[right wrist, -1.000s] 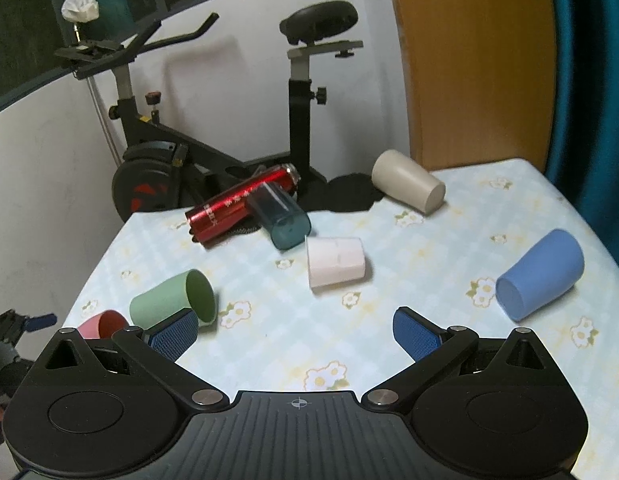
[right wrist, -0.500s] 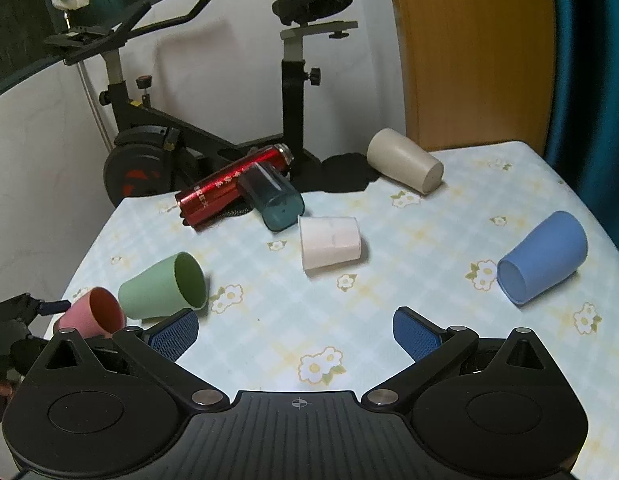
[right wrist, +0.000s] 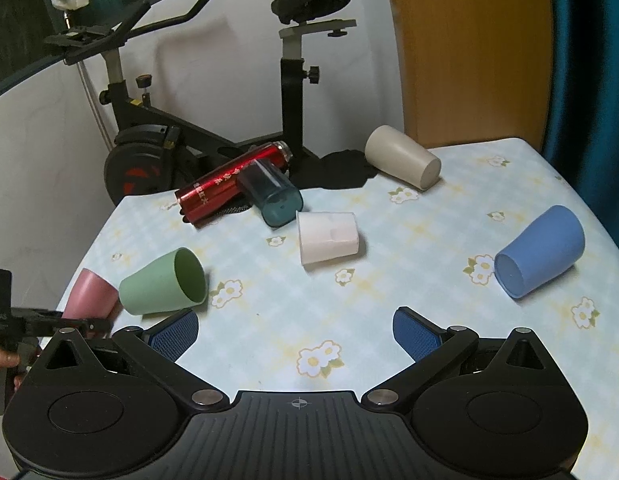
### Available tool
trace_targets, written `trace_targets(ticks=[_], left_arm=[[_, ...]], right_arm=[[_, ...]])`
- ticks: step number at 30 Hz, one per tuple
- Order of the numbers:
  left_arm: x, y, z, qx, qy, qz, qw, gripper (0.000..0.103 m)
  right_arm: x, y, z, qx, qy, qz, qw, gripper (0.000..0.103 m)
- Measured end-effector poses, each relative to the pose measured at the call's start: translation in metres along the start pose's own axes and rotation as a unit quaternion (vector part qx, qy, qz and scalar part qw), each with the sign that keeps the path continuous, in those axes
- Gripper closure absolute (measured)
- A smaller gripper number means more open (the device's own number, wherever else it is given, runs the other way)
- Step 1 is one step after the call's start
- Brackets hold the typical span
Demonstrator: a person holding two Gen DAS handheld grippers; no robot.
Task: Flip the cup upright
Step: 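Close the left gripper around the pink cup's body, then lift the pink cup with the left gripper and rotate it upright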
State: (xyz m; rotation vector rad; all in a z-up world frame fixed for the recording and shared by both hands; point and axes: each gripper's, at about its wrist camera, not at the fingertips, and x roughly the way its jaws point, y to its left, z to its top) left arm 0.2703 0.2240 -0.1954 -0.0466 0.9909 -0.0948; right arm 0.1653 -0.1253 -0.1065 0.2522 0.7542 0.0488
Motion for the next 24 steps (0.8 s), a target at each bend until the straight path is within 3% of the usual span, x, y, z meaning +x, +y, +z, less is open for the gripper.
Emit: trace_targets(ticks=[11,15,24], left_arm=[[0.004,0.001,0.008,-0.076,-0.004,0.006,0.9971,0.036],[-0.004,0.005,0.001,-0.127,-0.002,-0.007,0.9919,0.037],[-0.047,-0.038,-0.035,-0.136,-0.009,-0.039,0.9899,0.037]], right_arm=[[-0.003,-0.002,-0.004,0.0,0.003,0.002,1.0,0.0],[-0.005,-0.006,-0.004,0.006,0.002,0.002,1.0,0.0],[-0.002,-0.024,-0.007,0.02,0.006,-0.002,1.0,0.0]])
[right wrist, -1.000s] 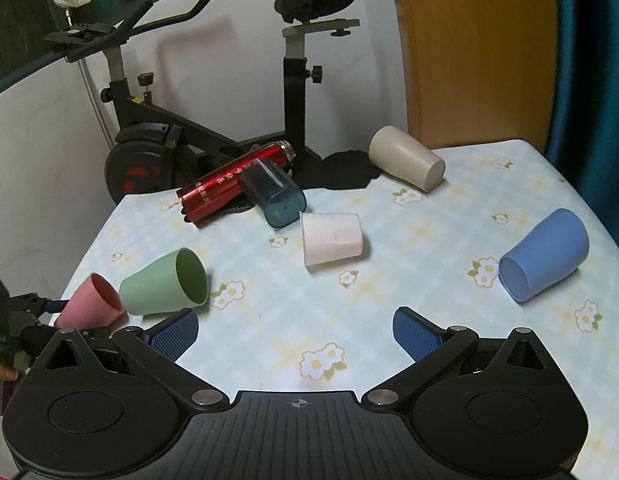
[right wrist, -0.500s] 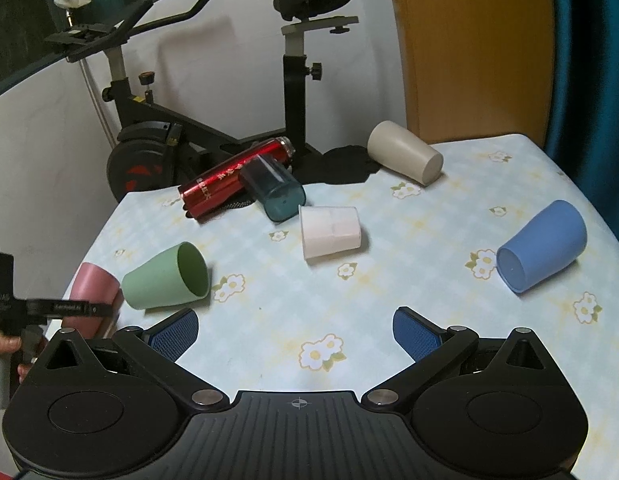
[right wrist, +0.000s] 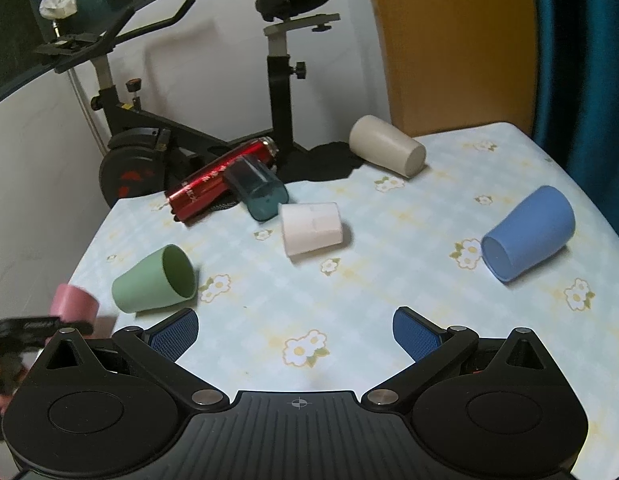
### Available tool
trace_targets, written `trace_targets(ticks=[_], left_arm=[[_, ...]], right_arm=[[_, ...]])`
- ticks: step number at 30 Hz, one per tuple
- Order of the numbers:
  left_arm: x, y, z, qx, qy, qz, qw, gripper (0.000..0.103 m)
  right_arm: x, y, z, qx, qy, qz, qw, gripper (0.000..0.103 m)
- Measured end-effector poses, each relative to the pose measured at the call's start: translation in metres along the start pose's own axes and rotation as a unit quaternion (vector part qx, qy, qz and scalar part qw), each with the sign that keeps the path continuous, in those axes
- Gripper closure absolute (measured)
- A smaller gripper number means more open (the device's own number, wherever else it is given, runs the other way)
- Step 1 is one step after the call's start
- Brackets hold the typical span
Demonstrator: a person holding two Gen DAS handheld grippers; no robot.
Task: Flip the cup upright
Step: 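Lift the pink cup with the left gripper and rotate it upright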
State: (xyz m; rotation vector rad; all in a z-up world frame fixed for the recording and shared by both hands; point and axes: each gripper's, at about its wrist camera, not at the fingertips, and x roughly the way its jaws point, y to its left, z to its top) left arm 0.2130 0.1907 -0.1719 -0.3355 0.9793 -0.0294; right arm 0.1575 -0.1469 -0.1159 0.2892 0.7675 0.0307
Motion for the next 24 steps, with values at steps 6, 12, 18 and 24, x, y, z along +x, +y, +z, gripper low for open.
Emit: trace_targets(ticks=[6,12,18,24], left_arm=[[0.004,-0.071,-0.032,0.003,0.003,-0.046,0.9989,0.037],[0.037,-0.145,-0.049,0.004,0.018,-0.077,0.9969,0.037],[0.061,-0.211,-0.066,0.03,0.016,-0.068,0.9971,0.036],[0.07,-0.242,-0.083,0.05,0.017,-0.07,0.9962,0.036]], right_arm=[[-0.008,-0.031,0.008,-0.004,-0.017,-0.026,1.0,0.0],[-0.017,-0.07,0.017,0.007,-0.026,-0.047,0.999,0.0],[-0.021,-0.098,0.018,0.012,-0.025,-0.059,0.998,0.0],[-0.022,-0.117,0.015,0.011,-0.023,-0.072,0.997,0.0]])
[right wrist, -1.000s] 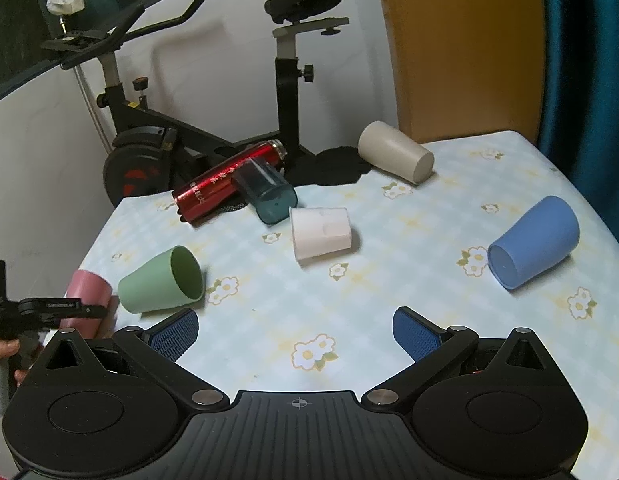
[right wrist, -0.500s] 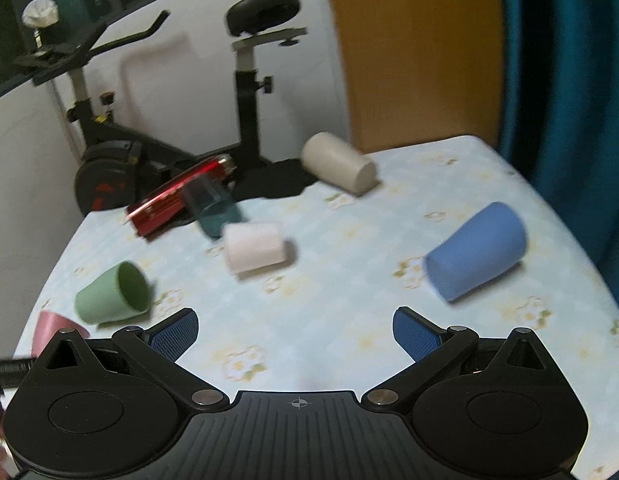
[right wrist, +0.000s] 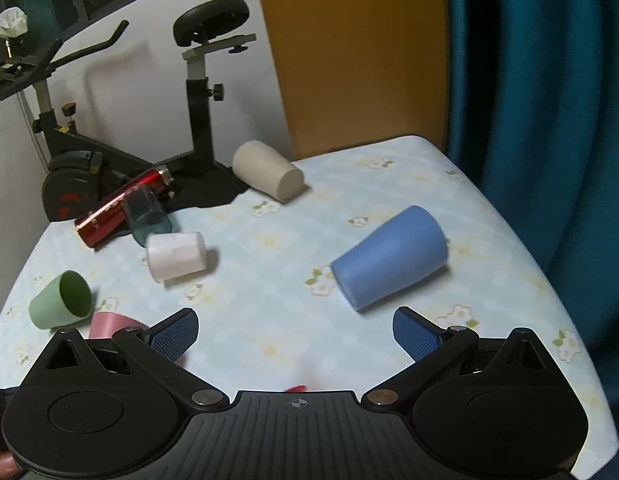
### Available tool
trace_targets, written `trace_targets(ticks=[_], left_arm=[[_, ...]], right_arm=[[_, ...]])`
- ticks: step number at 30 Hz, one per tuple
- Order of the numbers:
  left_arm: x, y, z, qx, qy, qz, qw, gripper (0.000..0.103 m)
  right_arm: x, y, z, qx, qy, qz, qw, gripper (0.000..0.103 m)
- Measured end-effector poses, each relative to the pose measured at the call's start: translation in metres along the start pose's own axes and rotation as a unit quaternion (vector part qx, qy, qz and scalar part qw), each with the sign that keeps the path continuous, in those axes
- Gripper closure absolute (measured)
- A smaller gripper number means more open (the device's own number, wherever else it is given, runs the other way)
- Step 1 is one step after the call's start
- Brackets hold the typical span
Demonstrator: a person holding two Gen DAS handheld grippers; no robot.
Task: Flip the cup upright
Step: 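Lift the pink cup with the left gripper and rotate it upright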
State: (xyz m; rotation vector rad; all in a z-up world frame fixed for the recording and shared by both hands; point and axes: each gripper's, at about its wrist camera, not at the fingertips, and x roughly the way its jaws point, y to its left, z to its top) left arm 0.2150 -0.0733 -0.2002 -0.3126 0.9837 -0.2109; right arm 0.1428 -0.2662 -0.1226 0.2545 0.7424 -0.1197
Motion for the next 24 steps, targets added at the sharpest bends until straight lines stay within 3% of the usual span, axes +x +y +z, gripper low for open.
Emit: trace_targets(ticks=[7,15,19,24], left_arm=[[0.011,-0.004,0.001,0.01,0.001,0.02,0.9997,0.036],[0.002,-0.002,0.001,0.019,0.011,0.009,0.9997,0.035],[-0.023,0.003,0.004,0.025,-0.012,-0.012,0.9995,0.026],[-0.066,0.011,0.005,0.058,-0.069,-0.017,0.9958,0.023]], right_arm=[[0.002,-0.009,-0.004,0.006,0.004,-0.005,1.0,0.0],[0.001,-0.003,-0.004,-0.005,0.009,-0.005,1.0,0.0],[0.002,0.004,-0.003,-0.011,0.014,-0.005,1.0,0.0],[0.003,0.02,-0.001,-0.022,0.024,0.01,0.999,0.0]])
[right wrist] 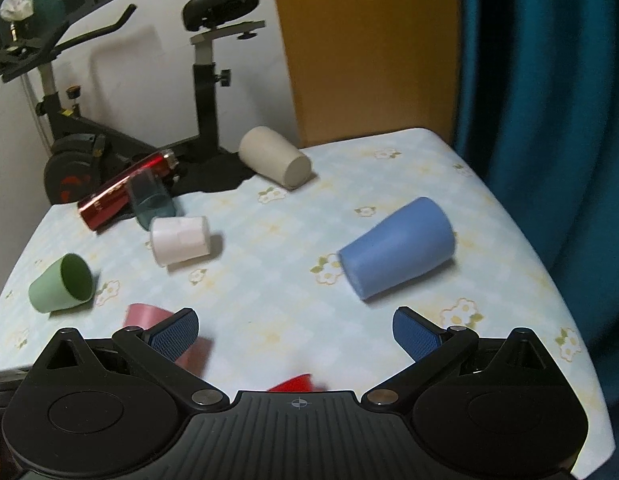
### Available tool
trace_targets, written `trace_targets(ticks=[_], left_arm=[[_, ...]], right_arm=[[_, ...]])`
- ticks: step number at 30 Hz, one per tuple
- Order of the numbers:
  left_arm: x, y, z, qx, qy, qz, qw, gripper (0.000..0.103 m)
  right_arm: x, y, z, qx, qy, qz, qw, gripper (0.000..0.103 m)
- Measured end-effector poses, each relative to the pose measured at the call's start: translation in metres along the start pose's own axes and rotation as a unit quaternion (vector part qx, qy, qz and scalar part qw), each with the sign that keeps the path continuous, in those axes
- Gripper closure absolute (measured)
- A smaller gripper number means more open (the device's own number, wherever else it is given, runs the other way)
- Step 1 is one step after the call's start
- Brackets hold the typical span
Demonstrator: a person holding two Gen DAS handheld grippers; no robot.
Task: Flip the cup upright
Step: 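Lift the pink cup with the left gripper and rotate it upright, then lower the upright pink cup onto the cloth with the left gripper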
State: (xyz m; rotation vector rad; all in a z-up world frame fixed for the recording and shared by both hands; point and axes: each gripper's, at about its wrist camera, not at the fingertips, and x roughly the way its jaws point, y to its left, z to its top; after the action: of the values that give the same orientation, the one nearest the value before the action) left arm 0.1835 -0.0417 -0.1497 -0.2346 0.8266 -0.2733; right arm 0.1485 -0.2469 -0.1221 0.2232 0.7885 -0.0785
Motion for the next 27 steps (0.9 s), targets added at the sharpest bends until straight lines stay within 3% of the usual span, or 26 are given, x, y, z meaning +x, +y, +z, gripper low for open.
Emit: trace_targets(ticks=[8,16,22,27], left_arm=[[-0.04,0.037,0.015,-0.017,-0.053,0.058,0.9968,0.023],[-0.06,0.082,0.017,-0.06,-0.078,0.12,0.9878,0.023],[-0.066,0.1,0.012,-0.094,-0.077,0.12,0.9853,0.023],[-0.069,0.102,0.008,-0.112,-0.079,0.111,0.9843,0.023]], right_arm=[[0.023,0.041,0.002,-0.045,0.037,0.048,0.997,0.002],[0.07,0.071,0.006,-0.051,0.119,0.091,0.987,0.017],[0.107,0.074,0.002,-0.007,0.188,0.089,0.978,0.023],[0.12,0.069,-0.002,0.03,0.21,0.099,0.972,0.031]])
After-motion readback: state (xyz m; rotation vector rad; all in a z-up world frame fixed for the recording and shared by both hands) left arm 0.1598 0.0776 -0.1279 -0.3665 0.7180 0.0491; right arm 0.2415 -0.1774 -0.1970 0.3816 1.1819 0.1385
